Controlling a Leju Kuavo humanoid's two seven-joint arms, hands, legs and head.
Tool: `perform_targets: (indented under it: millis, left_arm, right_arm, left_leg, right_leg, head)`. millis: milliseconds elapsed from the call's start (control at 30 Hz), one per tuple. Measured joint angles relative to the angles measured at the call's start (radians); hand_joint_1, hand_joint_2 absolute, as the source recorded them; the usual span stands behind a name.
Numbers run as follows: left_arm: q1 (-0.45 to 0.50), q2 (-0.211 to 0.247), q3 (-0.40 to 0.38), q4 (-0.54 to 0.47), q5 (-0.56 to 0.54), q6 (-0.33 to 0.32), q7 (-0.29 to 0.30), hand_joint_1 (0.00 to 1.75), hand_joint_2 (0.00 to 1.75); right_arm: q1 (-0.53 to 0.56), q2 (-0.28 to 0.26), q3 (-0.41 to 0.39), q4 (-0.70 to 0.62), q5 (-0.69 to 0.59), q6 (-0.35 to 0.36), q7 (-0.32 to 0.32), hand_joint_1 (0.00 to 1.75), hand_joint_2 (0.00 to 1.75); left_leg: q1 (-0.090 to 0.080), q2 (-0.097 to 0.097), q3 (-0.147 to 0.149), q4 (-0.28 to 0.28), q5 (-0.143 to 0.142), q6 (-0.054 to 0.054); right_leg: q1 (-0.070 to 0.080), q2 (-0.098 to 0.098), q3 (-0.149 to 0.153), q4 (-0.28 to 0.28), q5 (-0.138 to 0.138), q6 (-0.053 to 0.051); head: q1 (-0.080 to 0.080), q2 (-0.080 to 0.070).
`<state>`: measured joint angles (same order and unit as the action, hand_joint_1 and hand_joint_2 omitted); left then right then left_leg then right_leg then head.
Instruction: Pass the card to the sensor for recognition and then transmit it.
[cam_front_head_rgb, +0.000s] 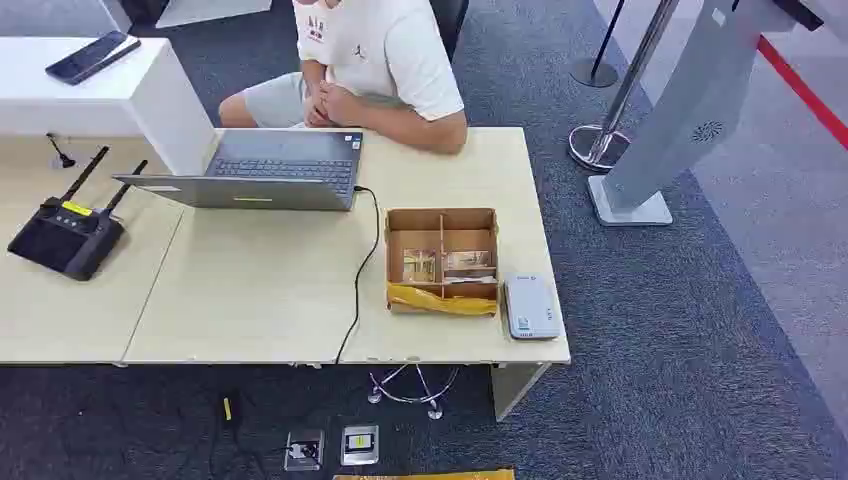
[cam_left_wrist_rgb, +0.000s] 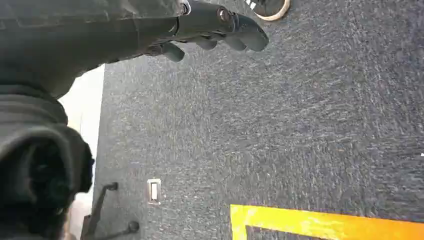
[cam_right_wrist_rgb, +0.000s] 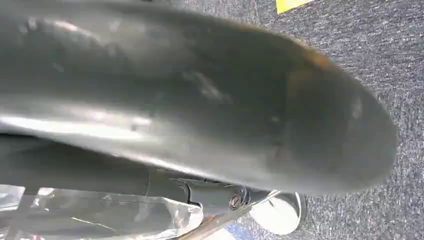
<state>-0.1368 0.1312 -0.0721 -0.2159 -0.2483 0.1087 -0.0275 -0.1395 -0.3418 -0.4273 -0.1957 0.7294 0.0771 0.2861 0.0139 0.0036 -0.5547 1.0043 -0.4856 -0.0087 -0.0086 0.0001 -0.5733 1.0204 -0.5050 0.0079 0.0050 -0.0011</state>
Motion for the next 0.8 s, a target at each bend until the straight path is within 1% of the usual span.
perform_targets:
  millis: [100,133,200,267,333,433,500,667,733,767,800]
  left_arm:
    - [0.005,0.003,0.0,0.002,-0.006,0.005,0.0,0.0,0.0]
    - [0.007,0.005,-0.001,0.004,-0.018,0.012,0.0,0.0,0.0]
    - [0.008,0.007,-0.001,0.004,-0.018,0.016,0.002,0.0,0.0]
    - [0.009,0.008,-0.001,0.004,-0.016,0.021,0.006,0.0,0.0]
    - [0.009,0.008,-0.001,0.004,-0.014,0.029,0.012,0.0,0.0]
    - [0.009,0.006,-0.001,0.004,-0.014,0.037,0.019,0.0,0.0]
    - [0.009,0.006,-0.001,0.004,-0.016,0.039,0.02,0.0,0.0]
    - [0.009,-0.001,-0.001,0.004,-0.018,0.04,0.02,0.0,0.0]
    - [0.009,-0.003,-0.001,0.004,-0.018,0.04,0.02,0.0,0.0]
    - [0.009,-0.005,-0.001,0.004,-0.017,0.04,0.02,0.0,0.0]
    - [0.009,-0.006,-0.001,0.004,-0.018,0.04,0.02,0.0,0.0]
  right_arm:
    - [0.0,0.002,0.0,0.0,0.004,0.0,-0.003,0.0,0.0]
    - [0.0,0.007,0.001,0.0,0.016,0.0,-0.005,0.0,1.75]
    - [0.0,0.009,0.001,0.0,0.018,-0.002,-0.007,0.0,1.75]
    - [0.0,0.009,0.001,0.0,0.01,-0.026,-0.018,0.0,1.75]
    - [0.0,0.008,-0.001,0.0,-0.027,-0.076,-0.03,0.0,1.75]
    - [-0.001,-0.001,-0.027,0.0,-0.091,-0.174,-0.071,0.0,1.75]
    - [-0.004,-0.011,-0.04,0.0,-0.12,-0.206,-0.088,0.0,1.75]
    - [-0.036,-0.037,-0.107,0.0,-0.242,-0.295,-0.125,0.0,1.75]
    - [-0.055,-0.048,-0.138,-0.001,-0.303,-0.338,-0.157,0.0,1.75]
    - [-0.065,-0.057,-0.169,-0.002,-0.36,-0.377,-0.195,0.0,1.75]
    - [-0.073,-0.063,-0.186,-0.003,-0.391,-0.401,-0.223,0.0,1.75]
  left_leg:
    - [0.0,0.0,0.0,0.0,0.0,0.0]
    - [0.0,0.0,0.0,0.0,0.0,0.0]
    - [0.0,0.0,0.0,0.0,0.0,0.0]
    - [0.0,0.0,0.0,0.0,0.0,0.0]
    - [0.0,0.0,0.0,0.0,0.0,0.0]
    - [0.0,0.0,0.0,0.0,0.0,0.0]
    - [0.0,0.0,0.0,0.0,0.0,0.0]
    - [-0.001,0.0,0.0,0.0,0.0,0.0]
    - [-0.001,0.0,0.0,0.0,0.0,0.0]
    - [-0.001,0.0,0.0,0.0,0.0,0.0]
    - [-0.001,0.0,0.0,0.0,0.0,0.0]
  right_leg:
    - [0.0,0.0,0.0,0.0,0.0,0.0]
    - [0.0,0.0,0.0,0.0,0.0,0.0]
    - [0.0,0.0,0.0,0.0,0.0,0.0]
    - [0.0,0.0,0.0,0.0,0.0,0.0]
    - [0.0,0.0,0.0,0.0,0.0,0.0]
    - [0.0,0.0,0.0,0.0,0.0,0.0]
    - [0.0,0.0,0.0,0.0,0.0,0.0]
    - [0.0,0.0,0.0,0.0,0.0,0.0]
    - [-0.001,0.0,0.0,0.0,0.0,0.0]
    - [-0.001,0.0,0.0,0.0,0.0,0.0]
    - [-0.001,0.0,0.0,0.0,0.001,0.001]
  head:
    - [0.0,0.0]
    - [0.0,0.0]
    - [0.0,0.0]
    - [0.0,0.0]
    - [0.0,0.0]
    - [0.0,0.0]
    - [0.0,0.0]
    - [0.0,0.0]
    - [0.0,0.0]
    - [0.0,0.0]
    - [0.0,0.0]
